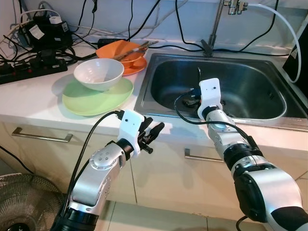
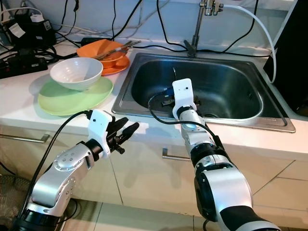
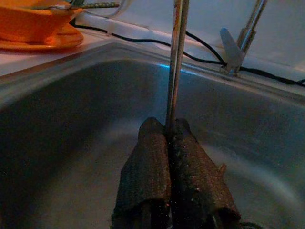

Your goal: Kitchen organization

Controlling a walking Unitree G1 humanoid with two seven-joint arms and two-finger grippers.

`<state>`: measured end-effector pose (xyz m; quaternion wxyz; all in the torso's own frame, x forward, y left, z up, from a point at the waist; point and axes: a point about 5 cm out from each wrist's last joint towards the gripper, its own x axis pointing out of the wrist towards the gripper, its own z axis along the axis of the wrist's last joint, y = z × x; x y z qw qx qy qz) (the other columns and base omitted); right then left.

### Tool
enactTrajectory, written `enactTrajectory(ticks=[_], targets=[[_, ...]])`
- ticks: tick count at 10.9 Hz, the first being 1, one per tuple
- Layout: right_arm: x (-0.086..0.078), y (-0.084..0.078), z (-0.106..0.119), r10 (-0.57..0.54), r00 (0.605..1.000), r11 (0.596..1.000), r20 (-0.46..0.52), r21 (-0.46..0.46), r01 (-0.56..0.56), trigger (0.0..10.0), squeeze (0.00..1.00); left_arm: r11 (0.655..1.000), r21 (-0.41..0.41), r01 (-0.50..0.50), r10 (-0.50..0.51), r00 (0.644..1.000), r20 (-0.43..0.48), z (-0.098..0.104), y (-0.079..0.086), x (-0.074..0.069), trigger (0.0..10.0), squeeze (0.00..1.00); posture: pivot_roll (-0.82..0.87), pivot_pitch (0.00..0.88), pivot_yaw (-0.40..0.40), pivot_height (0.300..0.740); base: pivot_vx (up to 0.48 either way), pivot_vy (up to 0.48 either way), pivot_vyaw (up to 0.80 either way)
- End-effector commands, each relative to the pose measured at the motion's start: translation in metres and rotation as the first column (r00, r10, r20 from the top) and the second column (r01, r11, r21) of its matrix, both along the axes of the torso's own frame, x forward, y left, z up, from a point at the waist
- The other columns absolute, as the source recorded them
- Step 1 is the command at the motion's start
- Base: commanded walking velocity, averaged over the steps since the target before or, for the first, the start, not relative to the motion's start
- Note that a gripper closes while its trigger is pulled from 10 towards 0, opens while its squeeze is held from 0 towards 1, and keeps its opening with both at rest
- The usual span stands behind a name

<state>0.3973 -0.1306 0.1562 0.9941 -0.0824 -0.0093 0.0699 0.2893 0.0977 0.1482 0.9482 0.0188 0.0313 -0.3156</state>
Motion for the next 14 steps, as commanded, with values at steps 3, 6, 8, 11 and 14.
enactTrajectory(ticks=[3,6,8,11,14], targets=[[0.003,0.004,0.006,0.003,1.0,1.0,0.008,0.014,-0.003,10.0,0.52,1.0,0.026,-0.008,0.008,1.0,-0.013,-0.001,0.001,-0.004,10.0,0.0,0.26,0.075,0.018,0.74,0.0,0.0,0.0],[0.002,0.004,0.004,0.005,1.0,1.0,0.005,0.008,-0.005,10.0,0.0,1.0,0.029,-0.004,0.005,1.0,-0.018,-0.001,0.0,-0.003,10.0,0.0,0.25,0.061,0.019,0.74,0.0,0.0,0.0],[0.002,0.004,0.006,0.01,1.0,1.0,0.027,0.014,-0.01,10.0,0.0,1.0,0.029,-0.005,0.005,1.0,0.003,0.001,-0.002,0.0,10.0,0.0,0.24,0.046,0.021,0.74,0.0,0.0,0.0],[-0.002,0.023,0.026,0.093,0.979,0.991,0.182,0.082,-0.109,10.0,0.0,0.99,-0.007,-0.144,0.143,0.971,0.193,0.028,0.003,0.022,10.0,0.0,0.2,0.019,0.019,0.74,0.0,0.0,0.0],[-0.018,0.032,0.009,0.118,0.973,0.979,0.198,0.14,-0.147,10.0,0.0,0.919,-0.057,-0.391,0.387,0.862,0.326,0.068,0.038,0.061,10.0,0.0,0.17,0.003,0.019,0.74,0.0,0.0,0.0]])
